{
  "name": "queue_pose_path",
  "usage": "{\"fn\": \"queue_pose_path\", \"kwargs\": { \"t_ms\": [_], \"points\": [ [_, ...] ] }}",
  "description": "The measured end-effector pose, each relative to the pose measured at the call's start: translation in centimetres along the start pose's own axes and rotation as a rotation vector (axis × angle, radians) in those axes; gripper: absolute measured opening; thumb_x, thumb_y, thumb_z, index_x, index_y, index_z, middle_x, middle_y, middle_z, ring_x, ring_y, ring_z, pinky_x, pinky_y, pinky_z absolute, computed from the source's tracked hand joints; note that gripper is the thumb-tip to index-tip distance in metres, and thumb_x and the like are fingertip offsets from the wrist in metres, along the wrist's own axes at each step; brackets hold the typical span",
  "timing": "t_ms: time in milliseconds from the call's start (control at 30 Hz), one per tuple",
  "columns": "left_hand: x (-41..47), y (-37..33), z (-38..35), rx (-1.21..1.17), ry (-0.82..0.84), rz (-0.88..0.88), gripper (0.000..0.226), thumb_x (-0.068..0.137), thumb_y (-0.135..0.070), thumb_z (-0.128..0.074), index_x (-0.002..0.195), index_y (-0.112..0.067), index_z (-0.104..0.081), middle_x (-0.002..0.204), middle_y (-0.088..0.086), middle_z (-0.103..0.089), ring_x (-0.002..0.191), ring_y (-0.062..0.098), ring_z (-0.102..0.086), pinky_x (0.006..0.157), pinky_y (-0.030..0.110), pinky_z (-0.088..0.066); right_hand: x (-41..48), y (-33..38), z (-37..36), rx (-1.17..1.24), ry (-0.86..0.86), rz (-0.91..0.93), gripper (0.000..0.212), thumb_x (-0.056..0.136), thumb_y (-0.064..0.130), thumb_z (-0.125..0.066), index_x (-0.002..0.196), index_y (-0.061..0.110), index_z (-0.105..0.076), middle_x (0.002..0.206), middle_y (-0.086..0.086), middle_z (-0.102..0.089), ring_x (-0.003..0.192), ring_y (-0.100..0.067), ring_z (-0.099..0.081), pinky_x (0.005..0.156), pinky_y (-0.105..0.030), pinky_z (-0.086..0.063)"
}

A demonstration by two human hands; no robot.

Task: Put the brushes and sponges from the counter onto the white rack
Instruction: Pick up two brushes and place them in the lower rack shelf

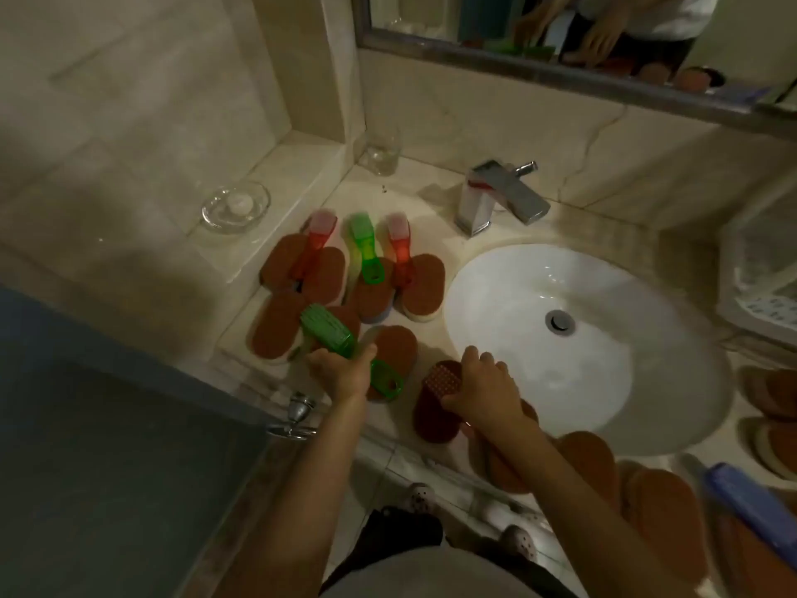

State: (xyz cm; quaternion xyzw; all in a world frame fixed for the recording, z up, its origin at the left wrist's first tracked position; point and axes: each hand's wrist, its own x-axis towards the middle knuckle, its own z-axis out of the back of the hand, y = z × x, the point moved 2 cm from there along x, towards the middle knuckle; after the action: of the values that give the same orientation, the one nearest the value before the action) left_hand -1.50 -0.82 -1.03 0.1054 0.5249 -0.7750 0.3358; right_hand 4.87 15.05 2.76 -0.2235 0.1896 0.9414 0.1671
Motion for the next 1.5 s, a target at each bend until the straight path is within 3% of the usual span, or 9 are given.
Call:
{"fn": "queue_pose_path", "kwargs": {
  "t_ms": [333, 500, 700, 833, 933, 1033, 1300, 1433, 1500],
  "points": [
    [0.5, 0.0, 0.1, 0.060, -0.045, -0.136, 0.088, 0.073, 0.003, -0.070, 0.143, -0.002, -0.018, 0.141, 0.023, -0.041, 0.124, 0.041, -0.049, 0.101, 0.047, -0.044, 0.1, 0.3, -1.7, 0.073, 0.002, -0.006, 0.056, 0.084, 0.023, -0.064, 0.130, 0.012, -0.034, 0.128, -0.009, -0.050, 0.113, -0.023, -0.056, 0.091, -0.031, -0.053],
    [-0.5, -1.0, 1.7, 0.130, -0.109, -0.216, 0.047, 0.090, 0.004, -0.044, 0.136, 0.003, -0.035, 0.134, 0.026, -0.050, 0.121, 0.040, -0.051, 0.099, 0.042, -0.039, 0.1, 0.8, -1.2, 0.148, -0.061, 0.062, 0.045, 0.090, 0.021, -0.057, 0.129, 0.013, -0.036, 0.122, -0.009, -0.055, 0.104, -0.020, -0.058, 0.085, -0.025, -0.050],
    [-2.6, -5.0, 3.6, 0.122, -0.145, -0.492, 0.030, 0.096, -0.006, -0.040, 0.122, 0.008, -0.044, 0.123, 0.027, -0.054, 0.113, 0.038, -0.054, 0.090, 0.038, -0.038, -0.7, 1.7, 2.9, 0.318, -0.247, 0.098, 0.053, 0.087, 0.035, -0.060, 0.131, 0.013, -0.040, 0.118, -0.009, -0.061, 0.100, -0.024, -0.062, 0.087, -0.033, -0.053],
    [-5.2, -8.4, 1.1, 0.156, 0.111, -0.658, 0.021, 0.096, -0.014, -0.042, 0.107, 0.000, -0.053, 0.095, 0.017, -0.064, 0.089, 0.029, -0.061, 0.078, 0.033, -0.046, -1.3, -0.5, 6.5, 0.518, -0.392, 0.012, 0.045, 0.084, 0.026, -0.063, 0.122, 0.007, -0.048, 0.091, -0.006, -0.062, 0.077, -0.023, -0.061, 0.072, -0.038, -0.054],
    [-8.3, -10.1, -2.8, 0.158, 0.339, -0.750, 0.008, 0.094, -0.007, -0.047, 0.088, -0.006, -0.054, 0.067, 0.006, -0.059, 0.062, 0.010, -0.063, 0.060, 0.018, -0.046, -2.5, -4.3, 8.8, 0.583, -0.494, -0.116, 0.041, 0.084, 0.025, -0.063, 0.118, 0.007, -0.048, 0.091, -0.006, -0.059, 0.076, -0.023, -0.056, 0.066, -0.031, -0.044],
    [-11.8, -10.7, -7.2, 0.173, 0.566, -0.769, 0.019, 0.092, -0.003, -0.048, 0.076, -0.015, -0.048, 0.057, -0.005, -0.053, 0.035, 0.000, -0.051, 0.041, 0.011, -0.039, -4.2, -9.3, 10.4, 0.662, -0.587, -0.225, 0.044, 0.084, 0.025, -0.063, 0.120, 0.005, -0.047, 0.094, -0.009, -0.060, 0.084, -0.031, -0.061, 0.072, -0.041, -0.050],
    [-22.3, -10.5, -18.2, 0.317, 0.919, -0.801, 0.011, 0.091, -0.005, -0.044, 0.086, -0.007, -0.053, 0.064, -0.001, -0.058, 0.038, 0.000, -0.053, 0.054, 0.028, -0.050, -9.2, -23.2, 13.9, 0.729, -0.771, -0.517, 0.052, 0.074, 0.038, -0.065, 0.113, 0.004, -0.057, 0.106, -0.021, -0.067, 0.100, -0.040, -0.062, 0.084, -0.042, -0.050],
    [-27.8, -10.0, -24.2, 0.394, 0.983, -0.833, 0.009, 0.089, -0.004, -0.046, 0.084, -0.003, -0.053, 0.075, 0.018, -0.061, 0.060, 0.026, -0.060, 0.061, 0.045, -0.052, -9.8, -30.2, 15.4, 0.771, -0.796, -0.595, 0.045, 0.077, 0.033, -0.066, 0.108, 0.002, -0.060, 0.103, -0.018, -0.068, 0.098, -0.035, -0.063, 0.077, -0.035, -0.047],
    [-29.9, -10.0, -27.2, 0.433, 0.982, -0.857, 0.010, 0.089, -0.005, -0.046, 0.081, -0.004, -0.053, 0.075, 0.018, -0.060, 0.067, 0.027, -0.059, 0.059, 0.041, -0.048, -9.4, -33.4, 16.2, 0.783, -0.761, -0.601, 0.039, 0.080, 0.029, -0.064, 0.107, 0.001, -0.059, 0.105, -0.020, -0.067, 0.100, -0.034, -0.062, 0.073, -0.032, -0.040]
  ]
}}
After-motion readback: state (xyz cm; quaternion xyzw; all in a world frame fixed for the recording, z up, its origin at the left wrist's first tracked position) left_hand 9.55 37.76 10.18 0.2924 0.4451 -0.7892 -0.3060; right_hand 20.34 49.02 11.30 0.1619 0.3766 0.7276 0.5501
